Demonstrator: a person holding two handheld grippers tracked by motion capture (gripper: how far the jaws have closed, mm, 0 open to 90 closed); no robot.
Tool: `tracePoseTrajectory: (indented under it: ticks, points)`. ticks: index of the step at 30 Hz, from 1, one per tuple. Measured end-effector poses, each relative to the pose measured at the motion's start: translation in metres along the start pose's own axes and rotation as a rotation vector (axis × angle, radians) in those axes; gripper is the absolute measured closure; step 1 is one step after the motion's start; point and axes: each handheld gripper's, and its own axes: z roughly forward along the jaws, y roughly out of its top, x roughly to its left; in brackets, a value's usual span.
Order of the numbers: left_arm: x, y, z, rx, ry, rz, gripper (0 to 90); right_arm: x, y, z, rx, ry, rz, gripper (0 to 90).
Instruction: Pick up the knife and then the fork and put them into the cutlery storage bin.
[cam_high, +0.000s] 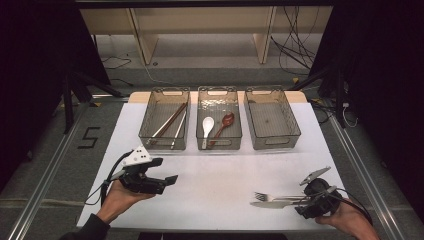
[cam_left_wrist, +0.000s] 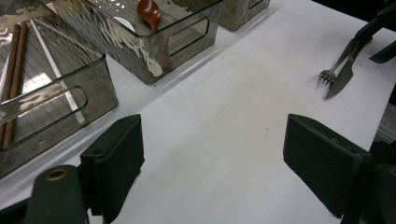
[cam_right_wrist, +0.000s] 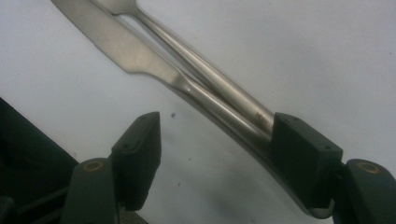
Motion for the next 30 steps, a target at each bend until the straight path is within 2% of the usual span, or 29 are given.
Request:
tracePoseTrajectory:
  ticks: [17, 20, 23, 24, 30]
  points:
    - [-0.0009, -0.0011, 0.0024, 0.011, -0.005, 0.000, 19.6, -0.0004, 0.0026, 0.0026, -0.004, -0.024, -0.028, 38.0]
    - [-0.0011, -0.0011, 0.0025, 0.011, -0.005, 0.001, 19.6, -0.0003, 0.0037, 0.0043, 0.014, -0.030, -0.040, 39.3]
    - [-0.0007, -0.0012, 0.0025, 0.011, -0.005, -0.001, 19.6, -0.0025, 0.0032, 0.0063, 0.029, -0.044, -0.029, 38.8]
    - [-0.0007, -0.0012, 0.0025, 0.011, -0.004, -0.001, 19.6, -0.0036, 0.0028, 0.0067, 0.039, -0.038, -0.021, 40.5]
    - [-0.0009, -0.0010, 0.0026, 0.016, -0.006, 0.004, 19.6, -0.0003, 0.0016, 0.0068, 0.075, -0.016, -0.048, 47.8]
